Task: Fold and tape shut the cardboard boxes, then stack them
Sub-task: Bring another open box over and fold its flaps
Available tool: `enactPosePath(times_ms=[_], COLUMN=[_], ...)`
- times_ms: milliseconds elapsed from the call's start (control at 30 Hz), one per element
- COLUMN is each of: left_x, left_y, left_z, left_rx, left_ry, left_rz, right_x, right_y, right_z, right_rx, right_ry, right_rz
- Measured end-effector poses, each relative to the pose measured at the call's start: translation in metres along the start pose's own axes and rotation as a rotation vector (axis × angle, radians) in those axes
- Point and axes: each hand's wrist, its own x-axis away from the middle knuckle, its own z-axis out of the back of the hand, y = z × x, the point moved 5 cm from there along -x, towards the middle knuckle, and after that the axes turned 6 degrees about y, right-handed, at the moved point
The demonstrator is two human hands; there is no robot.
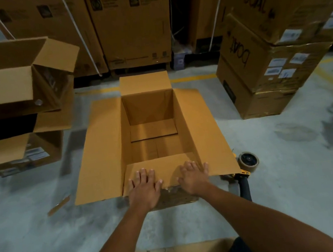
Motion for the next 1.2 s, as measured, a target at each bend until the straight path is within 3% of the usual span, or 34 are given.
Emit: enactPosePath(times_ms=[300,433,600,767,933,1067,1133,1200], left_x=[-0.015,-0.046,-0.106,-0.176,-0.272,-0.346,-0.372,-0.396], left_y=[-0.015,-0.016,-0.003,0.004,-0.012,-0.040,-0.049,-0.064], left_z=[0.009,0.026,0.073,0.131,0.168,0.176,0.180,0.180], left_rx=[0.022,0.028,0.166,0.306,0.212,0.185,0.299,0.596], left_ry=[0.063,0.066,0.148,0.308,0.406,0.368,0.379,0.395], left_rz=[-0.148,-0.108,0.000,0.030,-0.038,-0.008,0.015,0.104], right_x=[-0.005,-0.037,-0.095,-0.170,-0.257,-0.321,-0.347,-0.368], right_y=[-0.007,0.002,0.017,0.036,0.044,0.042,0.041,0.039], right_z=[0.008,0.023,0.069,0.118,0.144,0.150,0.153,0.159], right_rx=[-0.053,-0.169,-0.418,-0.558,-0.575,-0.563,-0.569,-0.525], right_ry=[0.033,0.105,0.243,0.272,0.312,0.306,0.341,0.413], right_rz=[-0.023,0.038,0.143,0.138,0.100,0.075,0.082,0.093])
